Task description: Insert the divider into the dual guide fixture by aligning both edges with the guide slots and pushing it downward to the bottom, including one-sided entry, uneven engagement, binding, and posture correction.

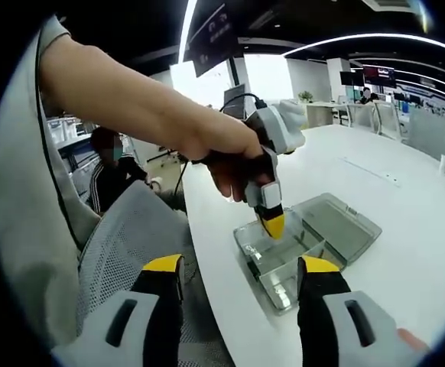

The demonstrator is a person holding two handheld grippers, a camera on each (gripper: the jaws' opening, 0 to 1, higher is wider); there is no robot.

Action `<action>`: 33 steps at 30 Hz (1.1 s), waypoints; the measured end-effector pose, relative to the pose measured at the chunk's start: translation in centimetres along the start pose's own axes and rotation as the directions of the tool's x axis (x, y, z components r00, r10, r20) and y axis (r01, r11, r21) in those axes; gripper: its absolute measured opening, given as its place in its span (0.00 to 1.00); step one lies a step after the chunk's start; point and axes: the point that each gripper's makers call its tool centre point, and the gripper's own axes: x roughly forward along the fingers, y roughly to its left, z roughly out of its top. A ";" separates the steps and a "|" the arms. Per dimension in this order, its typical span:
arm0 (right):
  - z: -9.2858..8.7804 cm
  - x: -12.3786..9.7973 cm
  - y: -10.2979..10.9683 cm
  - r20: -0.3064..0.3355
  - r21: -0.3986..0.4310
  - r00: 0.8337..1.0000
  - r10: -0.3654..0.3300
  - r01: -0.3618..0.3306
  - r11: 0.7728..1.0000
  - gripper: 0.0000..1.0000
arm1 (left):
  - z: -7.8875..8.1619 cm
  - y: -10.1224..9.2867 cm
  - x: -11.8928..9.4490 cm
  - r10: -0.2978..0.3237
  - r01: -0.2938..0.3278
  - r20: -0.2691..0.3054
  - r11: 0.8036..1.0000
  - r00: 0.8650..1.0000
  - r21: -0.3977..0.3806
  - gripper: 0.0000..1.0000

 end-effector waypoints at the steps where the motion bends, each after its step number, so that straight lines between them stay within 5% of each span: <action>1: 0.0 0.0 0.0 0.000 0.001 1.000 0.000 0.000 1.000 0.57 | 0.0 0.0 0.0 0.004 -0.004 0.000 1.000 1.000 0.004 0.01; 33: -0.2 -0.1 -0.1 -0.002 0.012 1.000 -0.002 0.002 1.000 0.56 | -0.1 0.2 0.4 0.047 -0.046 -0.014 0.998 0.999 0.053 0.01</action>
